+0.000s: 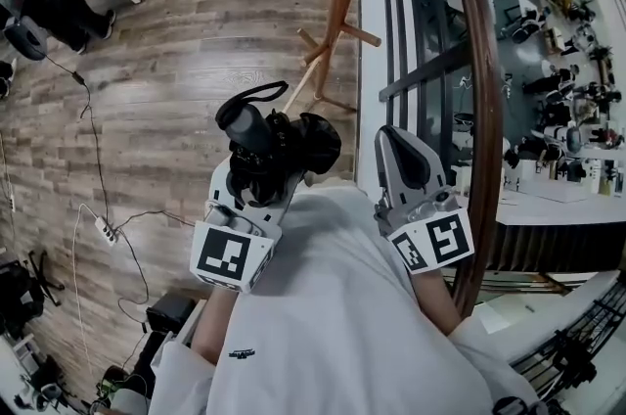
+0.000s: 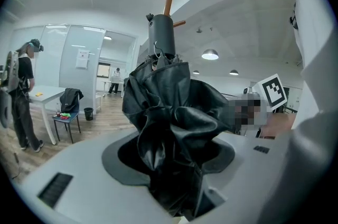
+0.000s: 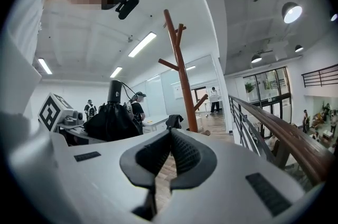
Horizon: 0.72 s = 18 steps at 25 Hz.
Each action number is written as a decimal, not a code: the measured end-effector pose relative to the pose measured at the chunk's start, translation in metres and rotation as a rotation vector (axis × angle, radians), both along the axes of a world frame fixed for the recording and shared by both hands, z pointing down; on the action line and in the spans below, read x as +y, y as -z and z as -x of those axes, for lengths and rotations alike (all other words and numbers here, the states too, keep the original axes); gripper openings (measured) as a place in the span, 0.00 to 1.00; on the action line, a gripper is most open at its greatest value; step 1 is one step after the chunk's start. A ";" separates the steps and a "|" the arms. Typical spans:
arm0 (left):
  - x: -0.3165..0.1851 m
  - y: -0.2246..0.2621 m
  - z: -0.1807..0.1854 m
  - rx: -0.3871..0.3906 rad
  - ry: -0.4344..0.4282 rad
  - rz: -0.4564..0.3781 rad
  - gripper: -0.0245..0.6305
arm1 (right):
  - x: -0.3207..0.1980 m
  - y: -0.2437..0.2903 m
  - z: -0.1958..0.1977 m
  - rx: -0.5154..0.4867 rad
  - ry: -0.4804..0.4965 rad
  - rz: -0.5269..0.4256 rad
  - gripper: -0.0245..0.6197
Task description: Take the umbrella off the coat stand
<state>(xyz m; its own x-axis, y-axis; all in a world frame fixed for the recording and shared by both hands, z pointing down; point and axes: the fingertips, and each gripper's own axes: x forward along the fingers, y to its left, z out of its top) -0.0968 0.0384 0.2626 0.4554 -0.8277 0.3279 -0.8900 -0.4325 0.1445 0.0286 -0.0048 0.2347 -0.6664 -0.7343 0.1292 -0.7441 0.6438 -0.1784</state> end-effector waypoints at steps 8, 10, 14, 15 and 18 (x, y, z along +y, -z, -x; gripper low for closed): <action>0.000 0.008 0.001 0.025 -0.021 -0.021 0.41 | -0.001 0.009 0.011 -0.002 -0.003 -0.005 0.09; -0.002 0.013 0.002 0.039 -0.017 -0.046 0.41 | 0.000 0.011 0.014 -0.003 -0.002 -0.005 0.09; -0.004 0.018 0.004 0.043 -0.018 -0.063 0.40 | 0.002 0.013 0.017 0.002 0.004 -0.009 0.09; -0.005 0.019 0.005 0.045 -0.018 -0.063 0.41 | 0.002 0.014 0.017 0.003 0.003 -0.009 0.09; -0.006 0.023 0.004 0.047 -0.023 -0.061 0.41 | 0.002 0.016 0.014 0.006 -0.002 -0.007 0.09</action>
